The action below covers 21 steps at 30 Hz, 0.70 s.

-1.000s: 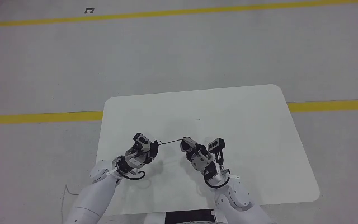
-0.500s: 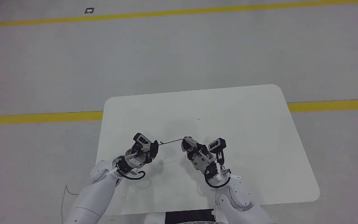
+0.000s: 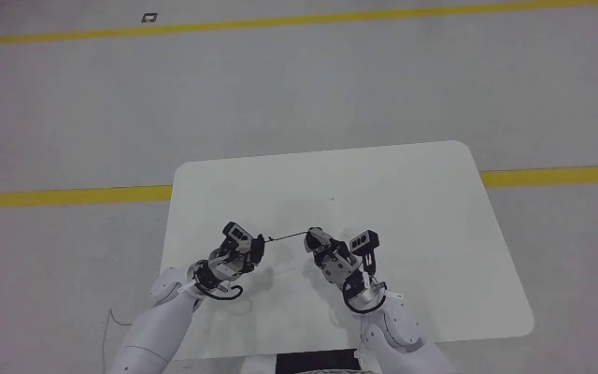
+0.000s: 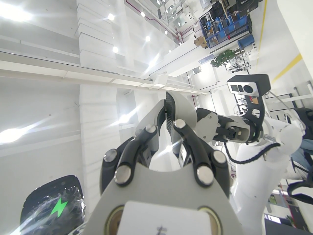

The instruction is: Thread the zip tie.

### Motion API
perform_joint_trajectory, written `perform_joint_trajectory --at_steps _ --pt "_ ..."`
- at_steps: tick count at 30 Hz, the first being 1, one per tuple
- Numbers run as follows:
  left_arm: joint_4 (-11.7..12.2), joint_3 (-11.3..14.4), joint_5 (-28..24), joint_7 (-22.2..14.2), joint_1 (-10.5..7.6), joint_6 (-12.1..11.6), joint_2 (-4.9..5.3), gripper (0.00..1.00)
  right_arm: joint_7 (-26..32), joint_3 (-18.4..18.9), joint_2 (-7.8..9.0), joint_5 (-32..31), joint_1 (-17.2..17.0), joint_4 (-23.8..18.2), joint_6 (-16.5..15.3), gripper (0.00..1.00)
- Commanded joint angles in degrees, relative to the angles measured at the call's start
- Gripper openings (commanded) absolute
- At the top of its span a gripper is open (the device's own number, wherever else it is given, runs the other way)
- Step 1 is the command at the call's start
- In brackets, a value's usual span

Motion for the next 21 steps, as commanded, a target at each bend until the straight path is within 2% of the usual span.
perform_joint_trajectory --at_steps 1,21 --pt "0.0 0.0 0.0 0.0 0.0 0.0 0.0 0.0 -0.01 0.05 -0.03 -0.01 -0.03 0.0 0.0 0.0" --pt "0.0 0.0 0.0 0.0 0.0 0.0 0.0 0.0 0.04 1.54 -0.14 -0.36 -0.93 -0.65 0.0 0.0"
